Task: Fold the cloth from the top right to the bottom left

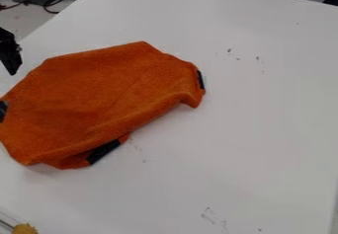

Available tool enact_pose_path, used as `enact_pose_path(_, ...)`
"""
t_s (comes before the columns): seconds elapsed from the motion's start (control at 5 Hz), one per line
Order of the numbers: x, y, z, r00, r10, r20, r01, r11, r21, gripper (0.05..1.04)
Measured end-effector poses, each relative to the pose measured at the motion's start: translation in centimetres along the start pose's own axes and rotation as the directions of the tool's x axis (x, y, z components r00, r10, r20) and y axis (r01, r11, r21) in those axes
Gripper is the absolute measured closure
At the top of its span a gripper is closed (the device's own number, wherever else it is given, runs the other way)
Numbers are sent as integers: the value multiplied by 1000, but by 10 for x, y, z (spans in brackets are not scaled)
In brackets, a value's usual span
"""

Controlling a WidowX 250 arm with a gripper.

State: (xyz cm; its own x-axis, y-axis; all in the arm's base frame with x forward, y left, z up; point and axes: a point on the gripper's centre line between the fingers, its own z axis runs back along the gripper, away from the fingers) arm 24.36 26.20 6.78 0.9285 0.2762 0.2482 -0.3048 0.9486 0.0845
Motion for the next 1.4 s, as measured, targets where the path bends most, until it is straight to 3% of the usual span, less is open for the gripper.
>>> enact_pose_path(0.2,-6,-5,-10,1000,6,-29,-7,1000,-15,83)
enact_pose_path(0.6,8,-91,5,998,-68,-9,68,998,8,83)
enact_pose_path(0.8,16,-129,7,993,-117,-1,117,993,-23,83)
enact_pose_path(1.4,47,-246,-2,960,-276,-46,276,961,-22,83)
